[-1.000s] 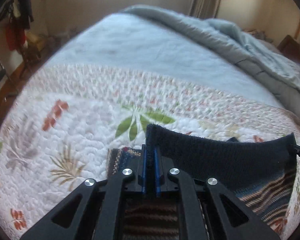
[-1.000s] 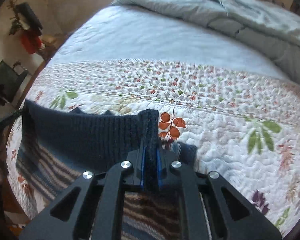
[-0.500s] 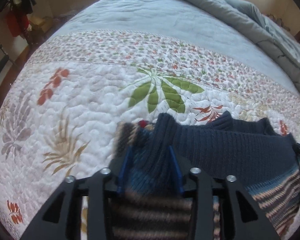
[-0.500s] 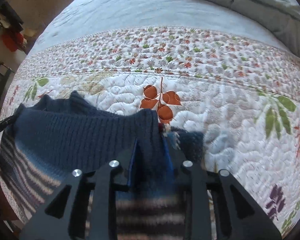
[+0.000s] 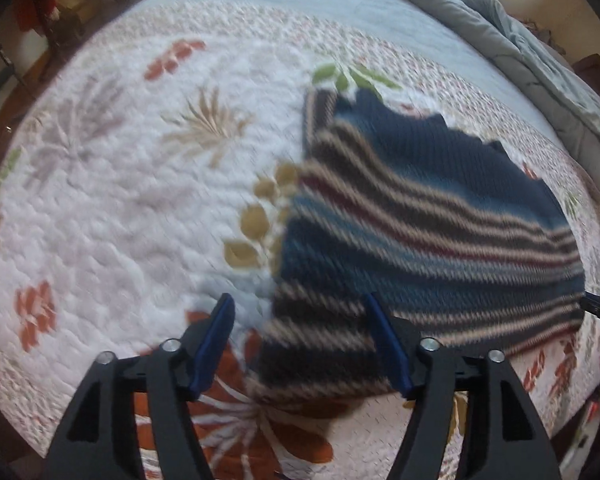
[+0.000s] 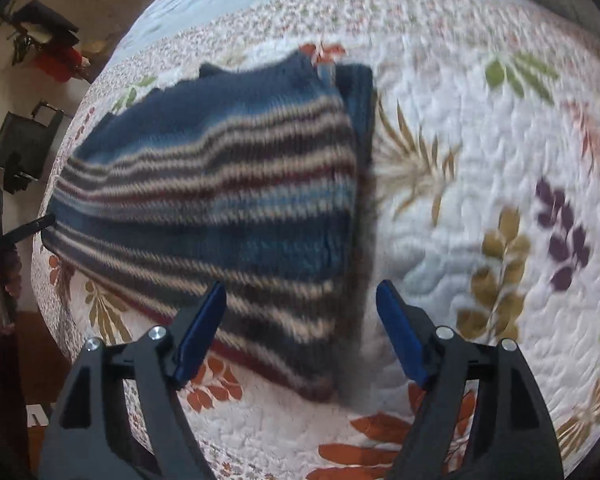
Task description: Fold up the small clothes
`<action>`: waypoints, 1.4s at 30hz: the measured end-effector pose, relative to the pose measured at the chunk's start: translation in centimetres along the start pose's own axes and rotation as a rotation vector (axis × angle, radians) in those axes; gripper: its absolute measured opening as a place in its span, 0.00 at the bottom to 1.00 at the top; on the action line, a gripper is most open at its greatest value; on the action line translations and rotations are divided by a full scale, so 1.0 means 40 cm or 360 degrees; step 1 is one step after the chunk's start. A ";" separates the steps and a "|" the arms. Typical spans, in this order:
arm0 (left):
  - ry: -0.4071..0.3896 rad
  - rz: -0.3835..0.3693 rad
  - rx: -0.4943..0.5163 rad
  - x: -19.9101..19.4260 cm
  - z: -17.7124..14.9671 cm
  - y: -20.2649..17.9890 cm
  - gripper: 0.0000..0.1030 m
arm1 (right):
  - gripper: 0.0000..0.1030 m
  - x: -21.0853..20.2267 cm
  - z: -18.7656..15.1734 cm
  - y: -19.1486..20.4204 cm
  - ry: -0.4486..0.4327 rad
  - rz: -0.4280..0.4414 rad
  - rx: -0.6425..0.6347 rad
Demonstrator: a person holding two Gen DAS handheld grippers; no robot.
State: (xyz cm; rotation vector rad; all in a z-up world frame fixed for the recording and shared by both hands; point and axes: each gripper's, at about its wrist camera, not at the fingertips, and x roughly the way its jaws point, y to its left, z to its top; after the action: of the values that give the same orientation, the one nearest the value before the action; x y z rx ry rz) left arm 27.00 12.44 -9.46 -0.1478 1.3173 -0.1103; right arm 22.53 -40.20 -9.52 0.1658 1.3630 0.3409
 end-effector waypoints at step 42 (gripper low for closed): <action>0.0203 -0.0305 0.0320 -0.041 -0.453 -0.389 0.25 | 0.15 -0.226 -0.530 -0.258 -0.0056 0.0090 0.0134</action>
State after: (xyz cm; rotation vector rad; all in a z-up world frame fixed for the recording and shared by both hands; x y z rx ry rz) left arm 9.11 -3.43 -9.66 -0.0966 1.4088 -0.4196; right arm 1.82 -54.62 -8.69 0.2795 1.3405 0.3267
